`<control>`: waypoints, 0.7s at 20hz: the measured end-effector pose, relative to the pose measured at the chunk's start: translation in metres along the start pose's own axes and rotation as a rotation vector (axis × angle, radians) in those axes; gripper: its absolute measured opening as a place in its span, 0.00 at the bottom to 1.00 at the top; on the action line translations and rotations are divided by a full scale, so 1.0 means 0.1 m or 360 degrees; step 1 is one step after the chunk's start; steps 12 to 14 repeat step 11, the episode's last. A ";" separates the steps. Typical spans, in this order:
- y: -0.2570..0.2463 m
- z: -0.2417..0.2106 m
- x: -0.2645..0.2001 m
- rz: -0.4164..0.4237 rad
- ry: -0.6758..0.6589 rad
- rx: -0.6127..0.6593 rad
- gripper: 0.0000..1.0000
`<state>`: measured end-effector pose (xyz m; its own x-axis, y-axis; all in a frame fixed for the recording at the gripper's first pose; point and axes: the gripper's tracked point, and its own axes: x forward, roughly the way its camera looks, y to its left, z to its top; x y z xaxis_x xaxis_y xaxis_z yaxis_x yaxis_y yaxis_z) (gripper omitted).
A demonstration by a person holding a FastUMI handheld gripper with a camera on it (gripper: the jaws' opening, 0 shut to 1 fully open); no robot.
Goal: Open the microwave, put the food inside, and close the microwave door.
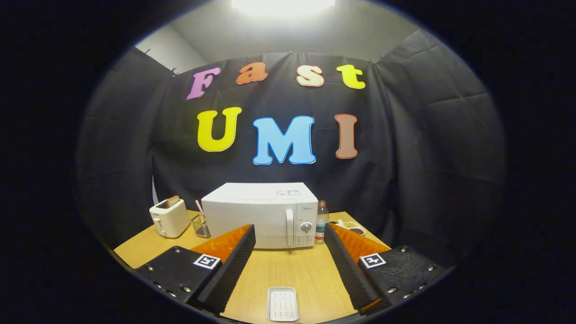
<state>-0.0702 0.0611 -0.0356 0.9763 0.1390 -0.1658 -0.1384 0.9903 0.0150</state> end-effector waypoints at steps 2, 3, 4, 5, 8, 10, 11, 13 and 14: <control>-0.02 0.03 0.00 -0.0007 -0.0011 -0.0007 0.97; -0.02 0.03 0.00 -0.0009 -0.0011 -0.0008 0.97; -0.02 0.03 0.00 -0.0007 -0.0011 -0.0008 0.97; -0.03 0.03 0.00 -0.0006 -0.0009 -0.0011 0.97; -0.06 0.02 0.00 -0.0005 -0.0008 -0.0017 0.97; -0.08 0.02 0.01 -0.0003 -0.0008 -0.0018 0.97; -0.10 0.01 0.02 -0.0006 -0.0007 -0.0015 0.97; -0.10 0.01 0.02 -0.0006 -0.0007 -0.0015 0.97; -0.10 0.01 0.02 -0.0006 -0.0007 -0.0015 0.97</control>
